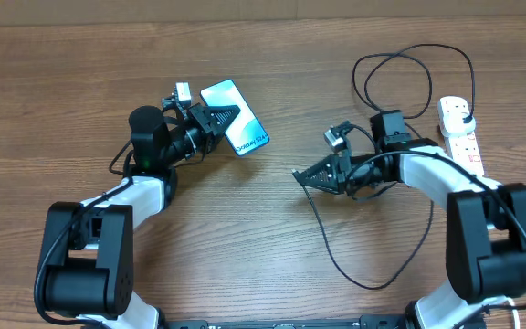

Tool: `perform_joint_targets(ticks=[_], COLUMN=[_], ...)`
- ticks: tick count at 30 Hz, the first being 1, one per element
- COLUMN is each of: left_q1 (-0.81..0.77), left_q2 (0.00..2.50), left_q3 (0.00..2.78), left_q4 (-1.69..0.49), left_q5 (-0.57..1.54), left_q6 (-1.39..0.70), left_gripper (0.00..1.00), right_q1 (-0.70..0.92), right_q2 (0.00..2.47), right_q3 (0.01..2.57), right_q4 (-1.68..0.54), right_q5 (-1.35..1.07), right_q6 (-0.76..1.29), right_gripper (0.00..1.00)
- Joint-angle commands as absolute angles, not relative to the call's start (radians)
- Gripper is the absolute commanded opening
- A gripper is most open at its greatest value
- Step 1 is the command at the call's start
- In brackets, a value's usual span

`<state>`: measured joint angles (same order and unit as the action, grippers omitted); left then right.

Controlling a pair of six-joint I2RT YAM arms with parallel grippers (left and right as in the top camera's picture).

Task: Plug charger to phone and switch on socket

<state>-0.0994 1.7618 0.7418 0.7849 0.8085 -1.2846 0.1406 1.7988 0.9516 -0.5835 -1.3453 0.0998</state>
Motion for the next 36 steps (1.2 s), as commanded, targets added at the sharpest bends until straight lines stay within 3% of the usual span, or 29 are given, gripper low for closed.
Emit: perform_joint_targets(ticks=[1, 11, 19, 36], left_q1=[-0.151, -0.197, -0.204, -0.236], left_q2=[1.747, 1.747, 1.747, 1.747], left_q3=[0.762, 0.762, 0.762, 0.762], left_q4=[0.797, 0.799, 0.94, 0.941], left_q5=[0.763, 0.778, 0.81, 0.867], left_q6=[-1.306, -1.315, -1.426, -1.425], left_gripper=[0.04, 0.05, 0.04, 0.05], right_q1=[0.141, 0.141, 0.142, 0.181], right_q2=[1.707, 1.695, 1.695, 1.695], right_q3=[0.953, 0.953, 0.953, 0.953], right_q4=[-0.612, -0.596, -0.577, -0.509], right_q5=[-1.382, -1.435, -1.484, -1.484], right_q6=[-0.031, -0.031, -0.031, -0.005], right_gripper=[0.04, 0.04, 0.04, 0.04])
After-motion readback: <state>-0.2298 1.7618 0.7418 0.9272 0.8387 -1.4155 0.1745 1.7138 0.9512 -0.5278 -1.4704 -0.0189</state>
